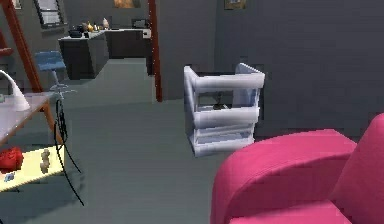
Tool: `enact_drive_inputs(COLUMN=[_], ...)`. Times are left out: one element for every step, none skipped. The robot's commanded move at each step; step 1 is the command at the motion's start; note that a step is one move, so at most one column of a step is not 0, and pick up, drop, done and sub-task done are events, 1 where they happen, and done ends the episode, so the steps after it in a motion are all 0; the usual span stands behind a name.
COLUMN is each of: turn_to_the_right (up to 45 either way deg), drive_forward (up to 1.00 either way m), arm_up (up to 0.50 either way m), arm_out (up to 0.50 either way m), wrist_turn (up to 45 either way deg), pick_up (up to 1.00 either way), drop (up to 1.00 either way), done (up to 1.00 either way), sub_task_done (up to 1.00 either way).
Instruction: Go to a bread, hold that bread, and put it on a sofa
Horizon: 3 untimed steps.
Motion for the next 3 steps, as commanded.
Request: enact_drive_inputs(turn_to_the_right=[0.0, 0.0, 0.0], drive_forward=[0.00, 0.00, 0.00], arm_up=[0.00, 0.00, 0.00], arm_out=[0.00, -0.10, 0.00], wrist_turn=[0.0, 0.0, 0.0], pick_up=[0.00, 0.00, 0.00], drop=[1.00, 0.00, 0.00], done=[0.00, 0.00, 1.00], sub_task_done=[0.00, 0.00, 0.00])
